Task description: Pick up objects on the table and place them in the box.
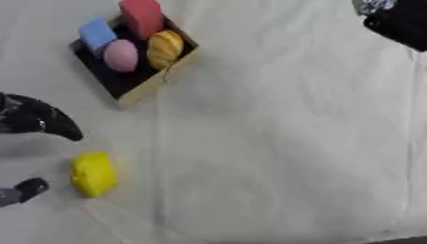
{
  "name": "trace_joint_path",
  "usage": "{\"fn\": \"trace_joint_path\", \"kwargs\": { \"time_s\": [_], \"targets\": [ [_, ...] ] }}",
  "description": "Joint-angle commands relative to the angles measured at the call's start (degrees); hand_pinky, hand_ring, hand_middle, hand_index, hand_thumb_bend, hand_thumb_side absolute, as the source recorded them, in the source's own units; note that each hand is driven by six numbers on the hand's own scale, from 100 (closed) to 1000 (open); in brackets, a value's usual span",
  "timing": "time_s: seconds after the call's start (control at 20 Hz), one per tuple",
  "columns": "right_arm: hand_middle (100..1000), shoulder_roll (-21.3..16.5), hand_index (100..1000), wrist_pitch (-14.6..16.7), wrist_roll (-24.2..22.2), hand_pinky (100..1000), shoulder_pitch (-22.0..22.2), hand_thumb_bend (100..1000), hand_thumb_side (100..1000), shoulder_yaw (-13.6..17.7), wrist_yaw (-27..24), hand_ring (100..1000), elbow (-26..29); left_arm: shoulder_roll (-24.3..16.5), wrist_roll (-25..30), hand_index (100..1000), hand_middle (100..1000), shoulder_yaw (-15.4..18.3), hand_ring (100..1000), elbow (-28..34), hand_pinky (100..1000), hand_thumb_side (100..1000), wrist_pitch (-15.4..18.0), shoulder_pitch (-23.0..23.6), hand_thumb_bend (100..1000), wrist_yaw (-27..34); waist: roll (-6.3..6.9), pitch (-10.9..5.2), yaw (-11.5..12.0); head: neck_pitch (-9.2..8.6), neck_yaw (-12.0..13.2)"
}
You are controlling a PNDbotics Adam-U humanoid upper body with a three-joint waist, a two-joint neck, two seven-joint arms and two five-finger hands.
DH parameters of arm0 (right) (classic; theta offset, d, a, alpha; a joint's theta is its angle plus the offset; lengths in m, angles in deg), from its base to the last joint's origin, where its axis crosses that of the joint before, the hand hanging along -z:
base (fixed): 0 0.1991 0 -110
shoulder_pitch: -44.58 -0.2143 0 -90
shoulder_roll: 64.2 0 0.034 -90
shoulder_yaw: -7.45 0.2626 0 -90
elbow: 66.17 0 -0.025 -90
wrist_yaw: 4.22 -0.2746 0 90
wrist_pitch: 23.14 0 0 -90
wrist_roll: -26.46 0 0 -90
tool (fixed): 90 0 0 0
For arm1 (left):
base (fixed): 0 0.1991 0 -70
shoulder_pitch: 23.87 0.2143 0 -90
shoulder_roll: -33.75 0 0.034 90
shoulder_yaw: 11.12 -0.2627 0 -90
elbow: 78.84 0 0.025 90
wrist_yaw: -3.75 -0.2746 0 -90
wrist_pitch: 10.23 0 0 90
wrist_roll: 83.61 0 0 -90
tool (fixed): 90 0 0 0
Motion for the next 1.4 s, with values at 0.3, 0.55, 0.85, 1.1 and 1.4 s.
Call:
{"fn": "trace_joint_path", "kwargs": {
  "time_s": [0.3, 0.55, 0.85, 1.1, 1.4],
  "targets": [
    [629, -1.5, 762, -0.3, -0.1, 895, -0.1, 100, 442, 0.4, -0.1, 764, 0.8, 2.3, 2.4, 901, 796, -1.7, 841, 0.8, 859, 461, -2.3, -2.0, 369, -6.4, -0.46, -1.96, -0.1, -0.14, -0.3],
    [629, -1.3, 762, -0.5, -0.2, 895, -0.1, 100, 441, 0.3, -0.1, 765, 0.8, 3.7, 4.3, 899, 801, -2.2, 841, 0.8, 859, 408, -4.8, -1.7, 361, -8.3, -0.41, -1.91, -0.3, -0.40, -0.3],
    [629, -1.1, 761, -0.5, -0.3, 896, 0.0, 100, 440, 0.2, 0.0, 765, 0.8, 4.0, 6.4, 896, 804, -2.5, 838, 0.8, 852, 301, -6.1, -1.3, 337, -10.2, -0.44, -1.75, -0.6, -0.56, -0.1],
    [629, -0.9, 761, -0.7, -0.3, 896, 0.0, 100, 439, 0.1, 0.0, 766, 0.8, 4.2, 7.4, 887, 797, -2.3, 832, 0.8, 843, 100, -7.4, -1.2, 300, -11.0, -0.54, -1.66, -0.6, -0.74, 0.0],
    [629, -0.8, 761, -0.4, -0.2, 896, 0.0, 100, 440, 0.1, 0.0, 766, 0.8, 4.6, 8.4, 888, 797, -2.6, 829, 0.0, 840, 100, -7.9, -1.0, 315, -11.6, -0.73, -1.67, -0.8, -0.83, 0.3]
  ]
}}
